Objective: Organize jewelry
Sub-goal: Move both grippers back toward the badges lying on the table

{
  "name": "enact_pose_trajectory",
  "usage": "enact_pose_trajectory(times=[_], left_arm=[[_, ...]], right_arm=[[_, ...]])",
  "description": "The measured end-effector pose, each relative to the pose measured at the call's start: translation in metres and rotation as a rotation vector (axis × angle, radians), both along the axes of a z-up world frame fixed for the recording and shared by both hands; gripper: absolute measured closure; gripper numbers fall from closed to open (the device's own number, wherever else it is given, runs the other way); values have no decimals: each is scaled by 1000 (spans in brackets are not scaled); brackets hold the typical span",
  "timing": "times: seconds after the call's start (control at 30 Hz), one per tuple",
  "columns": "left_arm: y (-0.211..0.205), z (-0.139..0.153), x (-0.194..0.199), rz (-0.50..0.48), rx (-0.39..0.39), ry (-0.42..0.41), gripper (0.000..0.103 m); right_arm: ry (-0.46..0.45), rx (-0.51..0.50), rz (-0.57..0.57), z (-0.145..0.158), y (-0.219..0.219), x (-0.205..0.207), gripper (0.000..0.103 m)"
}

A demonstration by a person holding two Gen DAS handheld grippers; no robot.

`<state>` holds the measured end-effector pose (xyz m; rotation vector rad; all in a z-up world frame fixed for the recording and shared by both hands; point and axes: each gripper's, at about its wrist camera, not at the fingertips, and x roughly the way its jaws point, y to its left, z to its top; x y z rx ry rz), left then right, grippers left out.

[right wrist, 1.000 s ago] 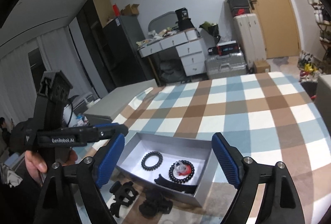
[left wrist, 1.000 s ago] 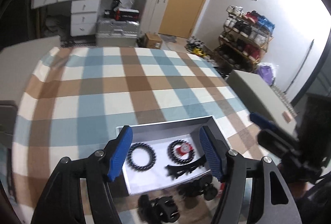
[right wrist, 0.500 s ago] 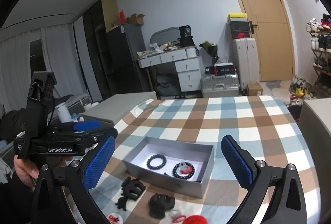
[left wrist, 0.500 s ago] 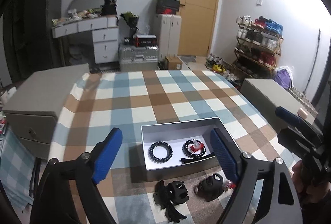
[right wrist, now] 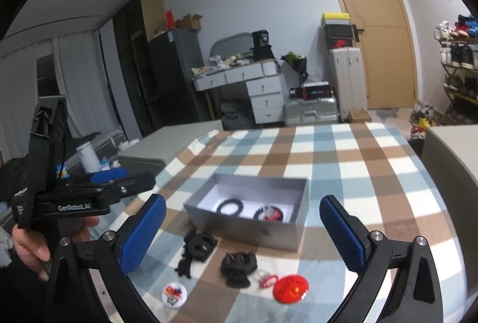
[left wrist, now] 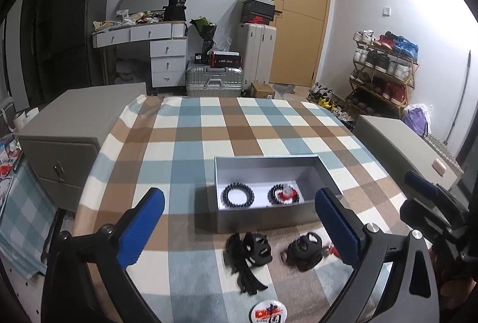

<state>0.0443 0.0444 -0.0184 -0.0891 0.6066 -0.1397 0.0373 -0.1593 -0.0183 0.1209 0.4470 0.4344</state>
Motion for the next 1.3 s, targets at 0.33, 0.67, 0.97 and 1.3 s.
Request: enact_pose_trajectory(times=[0.33,0.67,0.97,1.3], left_arm=[[-5,-42,-25,-37,29,96,4],[-18,-83,-35,-109,57,270,4],[-29,-96,-37,-115,108,343,4],[-35,-100,-40,-142,166,347,4]], right_arm=[[69,-83,-16,-36,6,-16,0],[142,-110,-25,-62,3,-20,0],[161,-128,-32,-69,1,-28,0],[170,-111,-30,-72,-2,-30,0]])
